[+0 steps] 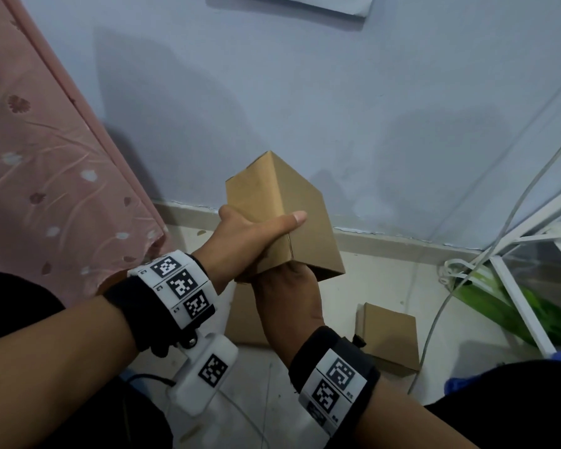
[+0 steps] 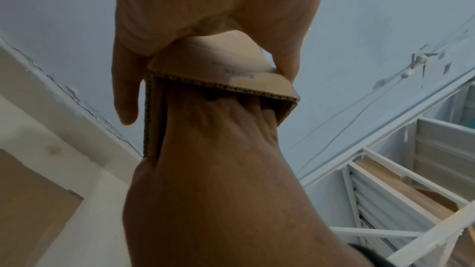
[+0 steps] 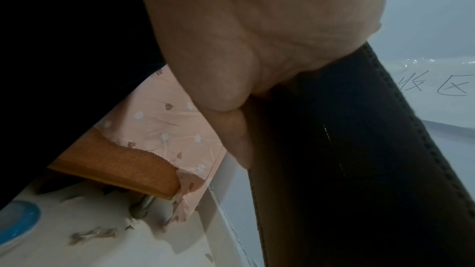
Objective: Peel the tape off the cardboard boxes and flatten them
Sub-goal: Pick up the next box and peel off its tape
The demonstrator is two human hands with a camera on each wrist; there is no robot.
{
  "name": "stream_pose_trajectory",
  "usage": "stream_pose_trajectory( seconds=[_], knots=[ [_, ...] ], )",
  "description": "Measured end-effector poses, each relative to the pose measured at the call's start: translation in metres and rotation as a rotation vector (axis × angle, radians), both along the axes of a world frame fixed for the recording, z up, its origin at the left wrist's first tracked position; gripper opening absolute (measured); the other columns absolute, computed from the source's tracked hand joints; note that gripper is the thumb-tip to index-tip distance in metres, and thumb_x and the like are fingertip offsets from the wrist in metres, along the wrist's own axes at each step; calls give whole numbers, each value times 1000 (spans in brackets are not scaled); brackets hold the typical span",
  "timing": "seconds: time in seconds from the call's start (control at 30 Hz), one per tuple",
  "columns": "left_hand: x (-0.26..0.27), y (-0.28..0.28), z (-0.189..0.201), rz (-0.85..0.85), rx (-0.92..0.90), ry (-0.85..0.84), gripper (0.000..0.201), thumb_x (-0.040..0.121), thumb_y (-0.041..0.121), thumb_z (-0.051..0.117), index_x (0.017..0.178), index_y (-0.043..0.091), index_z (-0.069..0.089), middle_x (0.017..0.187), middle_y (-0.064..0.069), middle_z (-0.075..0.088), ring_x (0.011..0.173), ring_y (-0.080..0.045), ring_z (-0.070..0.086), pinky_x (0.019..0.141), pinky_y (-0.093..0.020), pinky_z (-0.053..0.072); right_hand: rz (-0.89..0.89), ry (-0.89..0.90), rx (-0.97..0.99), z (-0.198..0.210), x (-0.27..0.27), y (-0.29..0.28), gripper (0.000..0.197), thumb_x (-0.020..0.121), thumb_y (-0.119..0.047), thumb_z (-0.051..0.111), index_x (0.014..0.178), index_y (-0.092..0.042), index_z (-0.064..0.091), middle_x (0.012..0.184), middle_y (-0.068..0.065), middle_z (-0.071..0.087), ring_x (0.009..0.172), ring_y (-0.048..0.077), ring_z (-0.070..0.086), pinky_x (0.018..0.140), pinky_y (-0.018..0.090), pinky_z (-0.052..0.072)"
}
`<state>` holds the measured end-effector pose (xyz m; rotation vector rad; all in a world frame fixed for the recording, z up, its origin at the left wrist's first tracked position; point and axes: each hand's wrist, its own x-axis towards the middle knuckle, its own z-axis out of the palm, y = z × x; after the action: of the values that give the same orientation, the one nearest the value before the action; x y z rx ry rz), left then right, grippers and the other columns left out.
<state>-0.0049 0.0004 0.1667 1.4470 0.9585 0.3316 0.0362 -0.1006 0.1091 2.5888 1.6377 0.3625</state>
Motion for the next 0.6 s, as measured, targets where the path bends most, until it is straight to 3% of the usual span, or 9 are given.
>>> stream_pose_trajectory(
  seconds=[0.1, 0.2, 0.33, 0.47, 0.53, 0.6],
  knots=[
    [1, 2, -2, 8, -28, 19, 117, 42, 72, 89, 134, 21, 39, 118, 0, 68, 101, -19, 72, 85, -42, 60, 23, 5, 13, 1, -1, 0, 64, 43, -29, 95, 105, -25, 82, 111, -3, 78, 105, 16, 73, 96, 27, 42],
    [1, -1, -1, 25, -44, 19, 107, 53, 66, 87, 135, 20, 35, 118, -1, 65, 102, -20, 69, 87, -44, 59, 45, -16, 20, 1, 0, -1, 60, 45, -30, 91, 104, -28, 82, 111, -6, 78, 106, 14, 72, 96, 25, 46],
    [3, -4, 2, 45, -58, 35, 92, 68, 58, 84, 131, 20, 29, 115, 0, 59, 100, -18, 65, 85, -44, 58, 71, -4, 73, -4, 2, 0, 54, 46, -26, 95, 98, -23, 83, 106, -2, 79, 102, 17, 74, 89, 26, 54],
    [4, -2, -2, 56, -45, 42, 94, 66, 59, 83, 132, 21, 29, 115, 0, 58, 101, -20, 64, 87, -47, 58, 81, -14, 105, -5, 2, 3, 35, 48, -17, 90, 82, -22, 83, 88, 0, 80, 86, 20, 75, 77, 26, 56],
    [4, -2, -2, 47, -7, 48, 98, 62, 60, 83, 134, 21, 30, 116, 2, 56, 103, -20, 62, 88, -48, 57, 74, 22, 90, -4, 0, 2, 24, 54, -14, 87, 74, -24, 80, 78, -1, 78, 76, 21, 74, 69, 26, 54],
    [5, -1, 1, 45, 107, 34, 97, 63, 53, 85, 136, 18, 32, 117, 4, 55, 106, -18, 60, 89, -42, 56, 82, 103, 66, -1, -1, 1, 16, 72, -8, 78, 84, -18, 77, 81, 4, 76, 75, 25, 72, 64, 30, 48]
  ],
)
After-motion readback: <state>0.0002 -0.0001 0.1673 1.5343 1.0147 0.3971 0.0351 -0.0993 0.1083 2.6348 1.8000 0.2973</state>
